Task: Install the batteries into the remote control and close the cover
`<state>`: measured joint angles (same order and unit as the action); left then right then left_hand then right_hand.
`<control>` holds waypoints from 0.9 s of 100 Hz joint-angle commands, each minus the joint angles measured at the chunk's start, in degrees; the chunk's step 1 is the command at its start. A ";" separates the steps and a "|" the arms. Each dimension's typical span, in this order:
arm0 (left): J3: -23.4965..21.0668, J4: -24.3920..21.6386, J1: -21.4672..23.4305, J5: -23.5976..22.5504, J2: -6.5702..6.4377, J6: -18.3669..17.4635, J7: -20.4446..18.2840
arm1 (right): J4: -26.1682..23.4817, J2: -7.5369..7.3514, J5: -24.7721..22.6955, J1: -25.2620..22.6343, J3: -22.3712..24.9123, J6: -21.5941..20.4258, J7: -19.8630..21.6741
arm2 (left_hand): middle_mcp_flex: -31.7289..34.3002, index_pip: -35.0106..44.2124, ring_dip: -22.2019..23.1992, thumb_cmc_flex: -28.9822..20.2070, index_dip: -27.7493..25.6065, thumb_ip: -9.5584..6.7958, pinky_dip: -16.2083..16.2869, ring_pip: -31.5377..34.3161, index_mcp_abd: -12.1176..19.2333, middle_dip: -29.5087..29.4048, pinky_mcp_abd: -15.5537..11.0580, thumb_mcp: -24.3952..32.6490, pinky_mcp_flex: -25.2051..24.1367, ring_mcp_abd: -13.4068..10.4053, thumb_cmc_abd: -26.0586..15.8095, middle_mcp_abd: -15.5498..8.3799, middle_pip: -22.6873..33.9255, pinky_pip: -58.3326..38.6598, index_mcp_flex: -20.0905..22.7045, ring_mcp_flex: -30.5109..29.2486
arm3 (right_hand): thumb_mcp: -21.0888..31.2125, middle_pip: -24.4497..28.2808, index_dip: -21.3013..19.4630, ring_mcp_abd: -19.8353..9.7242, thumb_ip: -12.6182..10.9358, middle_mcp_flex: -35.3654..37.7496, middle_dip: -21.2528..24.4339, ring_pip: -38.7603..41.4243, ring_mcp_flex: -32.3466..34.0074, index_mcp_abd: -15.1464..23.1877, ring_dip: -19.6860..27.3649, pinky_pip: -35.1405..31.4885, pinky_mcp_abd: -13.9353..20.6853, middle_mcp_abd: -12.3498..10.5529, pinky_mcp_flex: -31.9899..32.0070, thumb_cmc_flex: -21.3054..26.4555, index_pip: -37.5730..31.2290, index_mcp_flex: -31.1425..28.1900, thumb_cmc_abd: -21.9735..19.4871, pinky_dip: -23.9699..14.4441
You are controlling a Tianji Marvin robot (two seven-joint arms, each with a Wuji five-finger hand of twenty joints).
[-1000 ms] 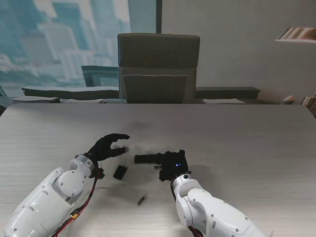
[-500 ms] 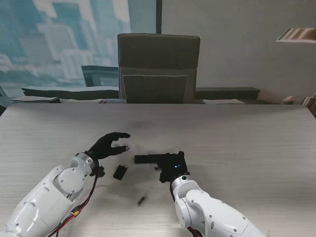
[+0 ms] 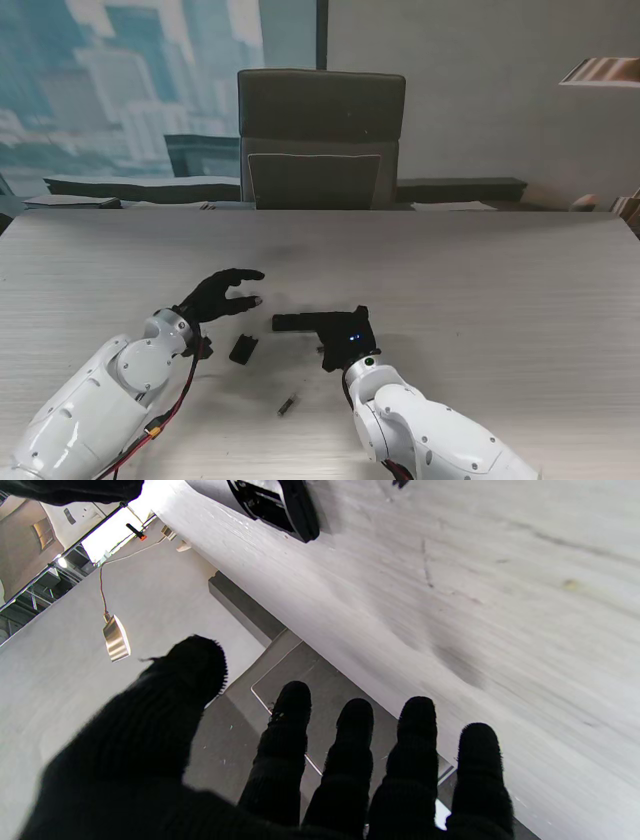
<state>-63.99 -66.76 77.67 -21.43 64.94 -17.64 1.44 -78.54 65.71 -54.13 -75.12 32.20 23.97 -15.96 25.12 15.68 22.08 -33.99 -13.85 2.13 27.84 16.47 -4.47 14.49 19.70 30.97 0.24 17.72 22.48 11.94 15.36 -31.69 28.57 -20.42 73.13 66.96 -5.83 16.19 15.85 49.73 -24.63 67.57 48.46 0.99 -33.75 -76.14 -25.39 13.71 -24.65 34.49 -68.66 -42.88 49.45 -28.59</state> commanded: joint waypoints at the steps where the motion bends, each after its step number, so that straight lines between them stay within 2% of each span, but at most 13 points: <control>1: 0.34 -0.40 -0.10 -0.54 -0.10 0.57 -1.17 | 2.24 -0.69 0.39 -1.58 -0.73 -0.67 2.32 | -0.05 0.65 0.56 1.74 0.73 -0.11 -0.41 0.60 -0.29 0.52 -0.94 0.54 -1.04 -0.71 -0.57 -0.13 1.04 -1.02 -0.26 0.52 | -0.19 2.59 -1.74 0.07 1.03 1.01 0.80 0.44 0.28 0.75 0.13 -1.60 -0.30 -0.23 -0.14 2.64 -0.52 -7.88 0.61 -0.33; 29: 2.07 -0.87 -0.34 -5.81 -0.39 2.73 0.94 | 0.67 -1.23 -0.84 -1.43 0.44 -3.65 2.60 | 0.65 2.26 0.69 2.06 0.22 -0.08 -0.18 1.16 -0.77 0.82 -0.86 1.71 -0.82 -0.89 -0.40 -0.20 1.93 -2.29 1.52 0.44 | 2.36 2.45 -6.19 0.74 0.63 -0.67 1.34 -1.60 -1.95 -2.14 0.66 -0.53 -0.92 -0.08 2.01 2.84 -3.02 -5.59 -0.44 0.03; 37: 2.50 -0.81 -0.48 -6.82 -0.36 2.80 1.81 | 0.81 -1.31 -1.01 -0.93 0.23 -4.36 2.79 | 0.82 2.66 0.70 2.39 0.10 -0.02 -0.19 1.37 -0.71 0.87 -0.80 1.98 -0.81 -1.01 -0.48 -0.16 2.20 -2.76 1.77 0.34 | 4.75 2.73 -7.48 0.69 -0.23 0.10 1.40 -1.78 -1.58 -2.04 0.67 -0.41 -1.31 -0.52 1.81 1.89 -3.86 -6.00 2.20 0.10; 43: 2.64 -0.84 -0.46 -7.15 -0.34 2.72 2.16 | 1.42 -1.28 -1.05 -0.43 -0.20 -4.86 2.53 | 0.88 2.87 0.68 2.49 0.04 0.01 -0.24 1.44 -0.78 0.88 -0.81 2.20 -0.89 -0.95 -0.48 -0.21 2.33 -3.02 1.94 0.43 | 7.21 2.99 -7.76 0.43 -1.86 1.27 1.62 -1.91 -0.54 -1.21 0.85 -0.42 -1.58 -1.10 0.95 0.88 -4.49 -6.96 5.21 0.18; 53: 2.88 -0.78 -0.36 -7.68 -0.24 2.60 3.04 | 2.38 -1.07 -0.46 0.18 -0.85 -5.20 2.34 | 1.14 3.10 0.67 2.70 -0.03 0.06 -0.31 1.61 -0.87 0.93 -0.71 2.45 -0.88 -0.95 -0.44 -0.21 2.56 -3.45 2.07 0.40 | 9.27 3.59 -8.17 0.20 -3.82 2.11 1.68 -1.43 0.34 -0.63 0.82 -0.60 -1.56 -1.52 0.25 -0.14 -5.39 -7.46 7.27 0.21; 69: 3.43 -0.58 -0.42 -8.78 -0.21 2.87 3.99 | 2.42 -0.71 0.12 0.42 -0.45 -5.77 1.52 | 1.11 3.26 0.58 2.99 -0.06 0.18 -0.59 1.67 -0.85 0.98 -0.73 2.91 -1.01 -1.04 -0.08 -0.23 2.72 -3.89 2.07 0.66 | 10.77 4.30 -8.83 0.04 -5.06 2.48 1.67 -0.70 0.85 -0.35 0.66 -0.83 -1.47 -1.62 -0.26 -0.75 -6.32 -7.47 8.14 0.20; 90: 4.42 -0.66 -1.01 -10.43 -0.59 3.77 3.36 | 0.57 0.48 1.90 0.64 2.01 -6.59 -0.76 | 0.55 3.18 0.37 3.18 -0.01 0.29 -1.02 1.47 -0.99 0.94 -0.90 3.34 -1.31 -1.20 0.05 -0.29 2.65 -4.00 1.62 1.26 | 10.46 4.39 -8.81 0.55 -5.08 2.49 1.82 -0.58 0.72 -1.18 0.65 -0.87 -1.76 -1.14 -0.04 -0.55 -6.26 -7.34 7.97 0.18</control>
<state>-59.71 -66.98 76.89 -31.44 64.46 -14.60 6.36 -77.12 65.67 -52.54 -74.58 33.88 17.94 -16.96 25.85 18.34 22.12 -33.31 -13.85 2.13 27.51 17.25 -5.02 14.49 19.70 32.96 0.24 17.72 22.48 11.94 17.46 -34.59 29.69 -20.43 80.47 69.06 -13.79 16.19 11.51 51.31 -23.29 65.99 48.52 -1.08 -33.67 -76.13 -25.46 12.80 -24.62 33.16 -72.98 -47.77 56.73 -28.41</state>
